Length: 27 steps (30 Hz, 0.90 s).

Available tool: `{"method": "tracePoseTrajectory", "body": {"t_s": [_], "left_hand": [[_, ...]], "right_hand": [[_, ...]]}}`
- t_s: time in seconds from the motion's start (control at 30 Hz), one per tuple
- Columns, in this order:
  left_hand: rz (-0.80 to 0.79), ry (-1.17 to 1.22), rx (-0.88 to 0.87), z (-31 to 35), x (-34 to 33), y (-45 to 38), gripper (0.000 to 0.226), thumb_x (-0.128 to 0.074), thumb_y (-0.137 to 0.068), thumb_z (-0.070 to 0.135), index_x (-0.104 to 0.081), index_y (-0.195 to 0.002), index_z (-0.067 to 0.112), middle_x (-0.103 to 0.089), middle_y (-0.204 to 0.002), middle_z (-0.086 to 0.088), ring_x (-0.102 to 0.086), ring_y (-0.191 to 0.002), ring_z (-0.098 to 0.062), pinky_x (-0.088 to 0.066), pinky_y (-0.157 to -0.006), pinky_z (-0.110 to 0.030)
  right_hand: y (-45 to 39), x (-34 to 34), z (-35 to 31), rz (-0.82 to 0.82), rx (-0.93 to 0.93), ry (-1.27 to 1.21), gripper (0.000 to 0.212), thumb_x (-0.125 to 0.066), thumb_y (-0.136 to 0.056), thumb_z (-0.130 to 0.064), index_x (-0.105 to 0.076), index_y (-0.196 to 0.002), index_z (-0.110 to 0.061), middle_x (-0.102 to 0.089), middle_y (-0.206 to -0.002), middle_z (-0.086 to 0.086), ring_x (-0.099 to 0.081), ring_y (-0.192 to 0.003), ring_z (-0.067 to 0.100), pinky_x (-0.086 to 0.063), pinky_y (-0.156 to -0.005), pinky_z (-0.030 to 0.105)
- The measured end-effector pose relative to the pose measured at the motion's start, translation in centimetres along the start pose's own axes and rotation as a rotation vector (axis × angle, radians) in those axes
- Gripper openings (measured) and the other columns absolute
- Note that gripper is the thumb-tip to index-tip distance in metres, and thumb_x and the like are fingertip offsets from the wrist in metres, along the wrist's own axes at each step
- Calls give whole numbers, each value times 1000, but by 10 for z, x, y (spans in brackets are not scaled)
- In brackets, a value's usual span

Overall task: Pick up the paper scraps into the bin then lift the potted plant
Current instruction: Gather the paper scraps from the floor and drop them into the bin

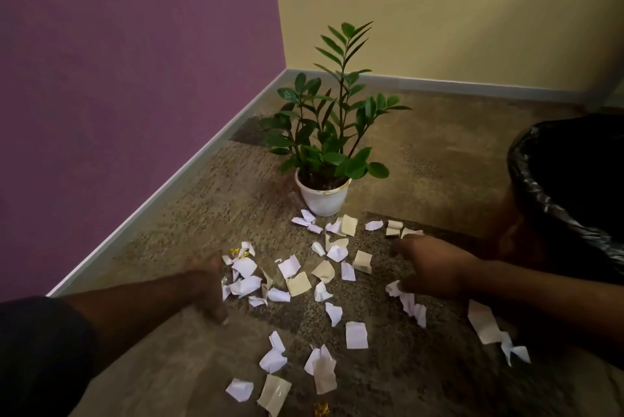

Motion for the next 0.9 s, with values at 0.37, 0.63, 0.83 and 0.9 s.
{"method": "tracePoseTrajectory", "body": {"t_s": [0.37, 0.63, 0.83, 0.9], "left_hand": [[112, 184, -22, -2, -1, -39, 155, -74, -30, 84, 5, -151, 27, -11, -155, -16, -14, -145, -31, -26, -116, -41], [209, 245, -113, 21, -7, -69, 118, -87, -44, 60, -32, -145, 31, -27, -140, -15, -26, -134, -29, -32, -105, -32], [282, 351, -335, 46, -3, -72, 47, -89, -60, 29, -71, -101, 14, -62, -121, -6, -51, -120, -23, -39, -95, -21], [276, 390, -367, 51, -3, -72, 36, -85, -67, 19, -73, -100, 10, -62, -129, -6, -53, -123, -20, -34, -86, -8]], "right_hand": [[-61, -42, -16, -130, -6, -1, 125, -85, -60, -51, -6, -154, -24, -10, -162, 3, -16, -146, 30, -28, -115, 48], [-120, -32, 8, -18, -92, -134, 137, -84, -46, -66, -7, -152, -27, -10, -161, 7, -17, -145, 37, -28, -114, 54], [-146, -51, 13, -75, -145, -170, 133, -82, -50, -67, -4, -152, -32, -6, -161, 14, -7, -146, 40, -18, -115, 53], [-152, -57, 1, -128, -123, -111, 132, -81, -51, -68, -3, -152, -34, -9, -160, 16, -8, -145, 43, -19, -114, 55]]}}
Point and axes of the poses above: each hand's wrist, its own y-axis away from the middle knuckle, its own x-axis out of the back of the hand, z = x × y, the point moved 9 cm from there along -y, towards the middle knuckle
